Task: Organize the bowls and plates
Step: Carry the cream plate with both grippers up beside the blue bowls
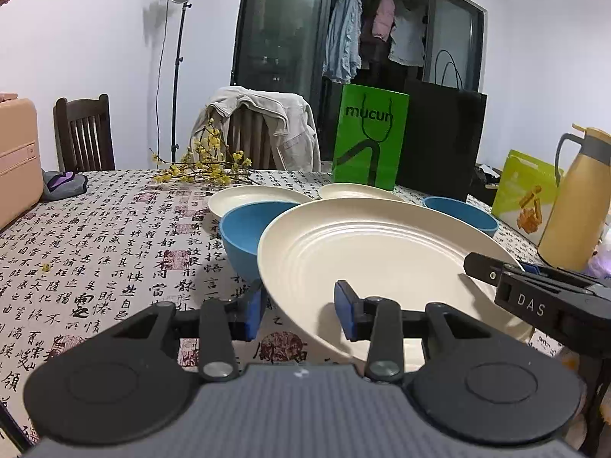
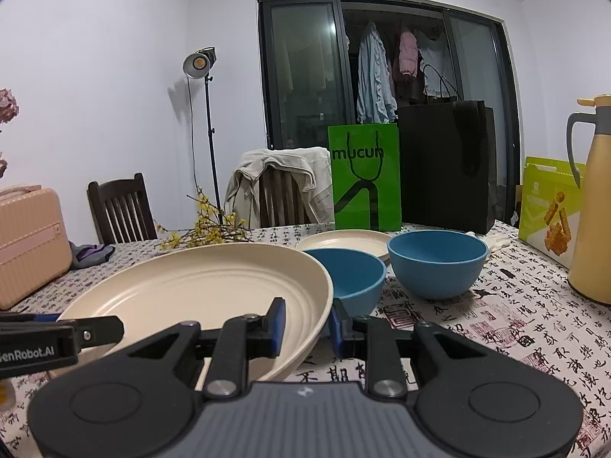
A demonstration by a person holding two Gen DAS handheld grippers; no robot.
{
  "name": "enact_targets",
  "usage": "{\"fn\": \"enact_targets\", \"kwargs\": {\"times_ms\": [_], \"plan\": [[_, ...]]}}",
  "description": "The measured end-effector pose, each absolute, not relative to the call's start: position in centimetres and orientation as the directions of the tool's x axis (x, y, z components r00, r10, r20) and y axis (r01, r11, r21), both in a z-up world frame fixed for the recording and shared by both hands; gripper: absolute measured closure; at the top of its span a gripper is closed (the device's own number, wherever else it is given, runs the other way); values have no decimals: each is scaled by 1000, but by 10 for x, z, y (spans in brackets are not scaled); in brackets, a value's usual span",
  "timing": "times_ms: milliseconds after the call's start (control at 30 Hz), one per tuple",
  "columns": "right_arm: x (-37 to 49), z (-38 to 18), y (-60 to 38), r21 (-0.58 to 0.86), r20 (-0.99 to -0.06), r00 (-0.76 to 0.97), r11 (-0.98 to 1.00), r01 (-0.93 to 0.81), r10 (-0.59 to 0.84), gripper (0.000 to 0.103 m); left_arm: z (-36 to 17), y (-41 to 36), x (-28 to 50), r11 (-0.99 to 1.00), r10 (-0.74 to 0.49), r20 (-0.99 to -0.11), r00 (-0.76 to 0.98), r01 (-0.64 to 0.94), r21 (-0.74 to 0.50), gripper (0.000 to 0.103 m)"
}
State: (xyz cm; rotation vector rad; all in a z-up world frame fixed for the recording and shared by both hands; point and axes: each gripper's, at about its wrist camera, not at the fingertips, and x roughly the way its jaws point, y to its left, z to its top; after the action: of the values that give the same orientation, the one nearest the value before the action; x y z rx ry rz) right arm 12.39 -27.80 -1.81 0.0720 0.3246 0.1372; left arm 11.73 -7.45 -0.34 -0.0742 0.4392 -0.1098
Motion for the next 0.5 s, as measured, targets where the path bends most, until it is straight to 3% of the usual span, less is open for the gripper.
{"fn": "enact_targets", "kwargs": {"times_ms": [500], "plan": [[108, -38, -291, 94, -326, 934, 988, -123, 148, 79, -18, -85, 111, 989, -146, -439, 887, 132, -61, 64]]}}
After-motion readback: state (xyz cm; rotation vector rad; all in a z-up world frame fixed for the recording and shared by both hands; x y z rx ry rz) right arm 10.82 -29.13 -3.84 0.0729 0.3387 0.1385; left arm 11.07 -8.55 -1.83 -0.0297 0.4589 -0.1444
